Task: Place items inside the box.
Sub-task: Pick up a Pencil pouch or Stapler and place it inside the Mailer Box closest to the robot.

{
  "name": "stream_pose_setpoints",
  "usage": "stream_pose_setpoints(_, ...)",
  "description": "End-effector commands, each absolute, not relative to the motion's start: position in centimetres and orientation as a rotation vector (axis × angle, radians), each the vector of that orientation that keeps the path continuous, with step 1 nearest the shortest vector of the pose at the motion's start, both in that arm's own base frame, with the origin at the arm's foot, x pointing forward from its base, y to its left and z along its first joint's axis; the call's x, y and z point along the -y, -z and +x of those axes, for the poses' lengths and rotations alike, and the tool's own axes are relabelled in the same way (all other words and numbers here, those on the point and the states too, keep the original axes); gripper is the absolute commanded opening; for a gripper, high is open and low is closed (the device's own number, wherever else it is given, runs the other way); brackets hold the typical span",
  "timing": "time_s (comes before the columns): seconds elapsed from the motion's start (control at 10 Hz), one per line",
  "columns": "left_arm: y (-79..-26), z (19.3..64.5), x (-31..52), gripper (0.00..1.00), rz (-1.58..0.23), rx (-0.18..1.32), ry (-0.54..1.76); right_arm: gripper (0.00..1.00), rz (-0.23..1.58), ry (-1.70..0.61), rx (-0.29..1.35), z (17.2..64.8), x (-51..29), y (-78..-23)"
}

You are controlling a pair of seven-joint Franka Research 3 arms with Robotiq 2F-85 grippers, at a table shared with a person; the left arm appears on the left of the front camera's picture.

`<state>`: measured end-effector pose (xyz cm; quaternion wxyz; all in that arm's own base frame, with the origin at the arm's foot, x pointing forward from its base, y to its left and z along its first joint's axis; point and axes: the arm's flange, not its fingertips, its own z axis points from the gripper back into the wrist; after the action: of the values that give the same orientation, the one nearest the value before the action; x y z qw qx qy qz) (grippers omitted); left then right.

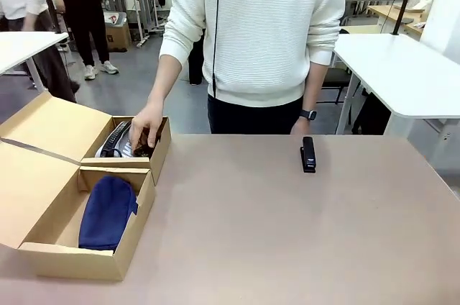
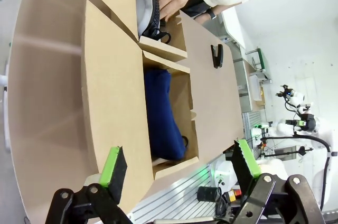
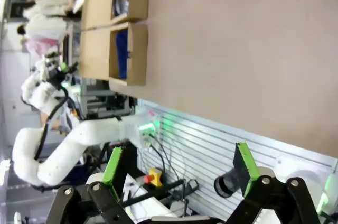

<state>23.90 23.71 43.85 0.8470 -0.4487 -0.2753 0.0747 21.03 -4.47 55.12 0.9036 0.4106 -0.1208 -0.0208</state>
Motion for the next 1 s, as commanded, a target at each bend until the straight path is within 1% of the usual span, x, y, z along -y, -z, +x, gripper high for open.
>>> stream_pose_setpoints(0.0, -43.83, 23.97, -23.64, 1.0, -0.961, 0.609, -0.139, 1.0, 0.844, 0.015, 0.233, 20.42, 3.66, -55.43)
stream_pose_setpoints(0.9, -43.83, 23.97, -23.64, 1.0, -0.961, 0.609, -0.139, 1.0, 0.841, 0.014, 0.23, 20.45, 3.63, -55.31)
